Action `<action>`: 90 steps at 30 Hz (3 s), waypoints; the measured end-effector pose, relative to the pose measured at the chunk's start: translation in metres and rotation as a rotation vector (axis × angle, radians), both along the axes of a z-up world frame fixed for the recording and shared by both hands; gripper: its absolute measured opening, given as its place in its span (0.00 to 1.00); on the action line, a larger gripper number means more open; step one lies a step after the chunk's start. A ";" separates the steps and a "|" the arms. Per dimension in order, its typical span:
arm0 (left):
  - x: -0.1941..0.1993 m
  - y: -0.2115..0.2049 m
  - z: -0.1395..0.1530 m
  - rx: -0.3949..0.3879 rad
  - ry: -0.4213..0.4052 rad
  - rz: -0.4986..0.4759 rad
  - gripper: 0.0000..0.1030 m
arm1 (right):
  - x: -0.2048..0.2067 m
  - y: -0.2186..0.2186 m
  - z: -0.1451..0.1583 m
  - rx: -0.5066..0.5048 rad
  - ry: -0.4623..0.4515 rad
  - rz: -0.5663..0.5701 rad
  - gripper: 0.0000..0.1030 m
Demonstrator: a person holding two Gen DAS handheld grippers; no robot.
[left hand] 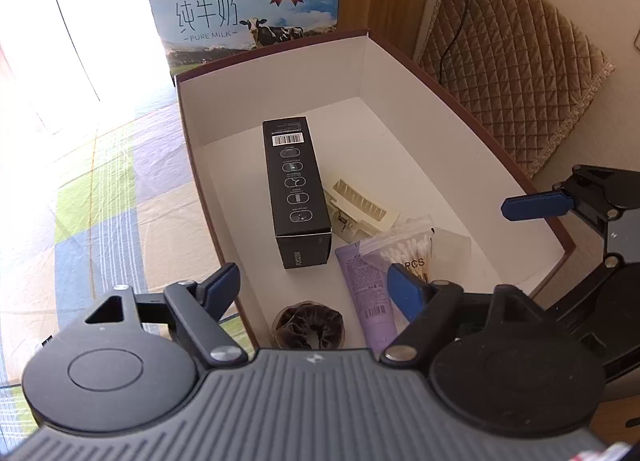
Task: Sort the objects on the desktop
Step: 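Open both grippers to drop the tube and swab bag in the box, then withdraw both tools from the box back over the remaining items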
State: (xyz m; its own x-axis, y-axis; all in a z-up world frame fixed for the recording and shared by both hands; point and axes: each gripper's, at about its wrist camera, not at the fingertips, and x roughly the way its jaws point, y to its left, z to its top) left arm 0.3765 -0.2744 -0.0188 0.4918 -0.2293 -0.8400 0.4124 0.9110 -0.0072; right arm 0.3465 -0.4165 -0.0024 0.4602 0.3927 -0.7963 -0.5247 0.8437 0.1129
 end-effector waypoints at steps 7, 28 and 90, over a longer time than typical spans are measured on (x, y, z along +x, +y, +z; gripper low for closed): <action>-0.013 0.010 0.009 -0.007 -0.015 0.019 0.83 | -0.011 -0.003 0.007 0.036 -0.002 -0.041 0.98; -0.065 0.061 0.041 -0.071 -0.066 0.079 0.87 | -0.064 0.010 0.040 0.093 -0.060 -0.088 0.98; -0.173 0.270 0.006 -0.049 0.026 0.376 0.87 | -0.161 0.175 -0.017 0.052 0.091 0.028 0.98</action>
State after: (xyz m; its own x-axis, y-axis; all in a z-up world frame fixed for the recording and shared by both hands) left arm 0.2033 -0.0048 -0.0132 0.5280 -0.0766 -0.8458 0.0480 0.9970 -0.0604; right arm 0.1857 -0.2417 -0.0194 0.3753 0.4463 -0.8124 -0.5336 0.8207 0.2044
